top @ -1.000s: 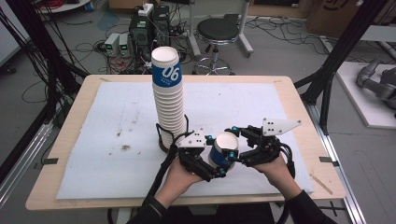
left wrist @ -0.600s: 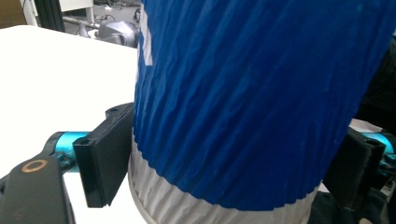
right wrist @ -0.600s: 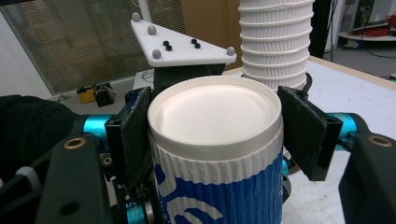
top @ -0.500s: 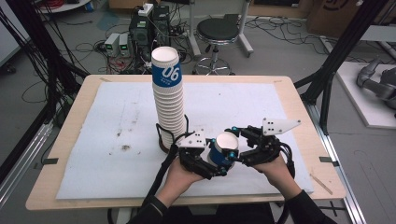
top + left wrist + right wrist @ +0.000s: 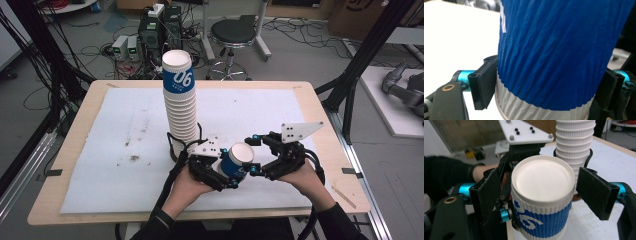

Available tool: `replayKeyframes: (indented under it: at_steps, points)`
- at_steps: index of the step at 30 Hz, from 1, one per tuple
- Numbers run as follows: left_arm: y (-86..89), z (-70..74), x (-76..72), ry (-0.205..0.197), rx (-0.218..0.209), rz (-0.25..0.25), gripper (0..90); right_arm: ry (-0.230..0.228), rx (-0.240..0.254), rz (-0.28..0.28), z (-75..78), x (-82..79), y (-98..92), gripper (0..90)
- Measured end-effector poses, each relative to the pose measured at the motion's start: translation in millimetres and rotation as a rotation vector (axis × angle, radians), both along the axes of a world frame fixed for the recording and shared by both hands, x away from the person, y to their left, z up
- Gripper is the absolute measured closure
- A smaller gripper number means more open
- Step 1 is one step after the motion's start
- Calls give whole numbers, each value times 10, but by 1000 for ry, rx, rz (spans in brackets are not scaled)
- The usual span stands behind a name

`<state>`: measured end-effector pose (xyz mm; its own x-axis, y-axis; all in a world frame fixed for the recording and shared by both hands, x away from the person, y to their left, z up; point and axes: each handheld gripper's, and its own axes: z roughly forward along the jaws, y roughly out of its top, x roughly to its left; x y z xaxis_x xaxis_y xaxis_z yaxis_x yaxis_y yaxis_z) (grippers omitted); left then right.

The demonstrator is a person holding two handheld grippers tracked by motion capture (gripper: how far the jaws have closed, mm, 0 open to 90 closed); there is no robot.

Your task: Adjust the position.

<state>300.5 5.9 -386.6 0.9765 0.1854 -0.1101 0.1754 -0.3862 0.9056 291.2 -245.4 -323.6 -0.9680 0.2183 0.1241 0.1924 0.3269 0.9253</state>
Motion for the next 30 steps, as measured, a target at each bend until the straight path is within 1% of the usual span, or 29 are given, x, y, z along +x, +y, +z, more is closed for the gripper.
replayKeyframes:
  at_steps: [1,2,3,4,5,6,7,8,9,10,12,13,14,15,16,17,18,19,20,21,23,25,27,28,30]
  points:
    - [-8,11,-6,-12,31,1,186,-10,-42,0,15,-8,27,206]
    - [-21,20,-17,-26,62,5,187,-11,-56,-1,11,-10,34,209]
    - [-33,30,-26,-42,92,8,187,-11,-56,-1,11,-10,34,209]
    - [-48,39,-38,-52,116,13,189,10,-79,-6,-15,6,48,210]
    - [-60,48,-47,-63,134,15,190,23,-95,-7,-30,9,52,212]
    - [-72,56,-58,-71,150,19,191,26,-108,-12,-45,18,60,212]
    - [-83,65,-62,-80,166,19,191,26,-108,-12,-45,18,60,212]
    - [-90,70,-68,-85,173,14,191,27,-128,-17,-69,27,74,212]
    - [-92,75,-75,-92,176,14,191,27,-128,-17,-69,27,74,212]
    - [-89,83,-78,-97,176,20,195,33,-143,-14,-93,43,81,219]
    - [-80,90,-78,-104,175,25,196,40,-150,10,-112,53,76,284]
    - [-71,95,-75,-105,168,27,196,30,-152,9,-115,52,69,289]
    - [-53,101,-72,-105,152,29,194,29,-146,8,-115,52,64,291]
    - [-53,101,-72,-105,152,29,179,26,-138,9,-114,59,57,291]
    - [-37,107,-77,-116,123,38,169,26,-126,11,-113,62,50,292]
    - [-37,107,-77,-116,123,38,162,26,-126,11,-113,62,50,292]
    - [-26,108,-79,-120,108,37,155,42,-80,14,-128,88,13,294]
    - [-14,109,-77,-124,90,35,143,42,-80,14,-128,88,13,294]
    - [16,96,-77,-115,30,42,124,54,-41,13,-132,103,-27,294]
    - [16,96,-77,-115,30,42,103,58,-21,12,-129,107,-46,295]
    - [37,83,-76,-99,-27,44,95,61,19,5,-106,108,-84,296]
    - [58,67,-74,-84,-88,47,95,68,55,10,-84,107,-109,296]
    - [73,49,-77,-91,-131,51,95,71,72,14,-75,102,-112,296]
    - [80,44,-71,-86,-145,48,95,71,72,14,-75,102,-112,296]
    - [100,41,-56,-69,-173,27,99,77,77,23,-75,92,-103,296]
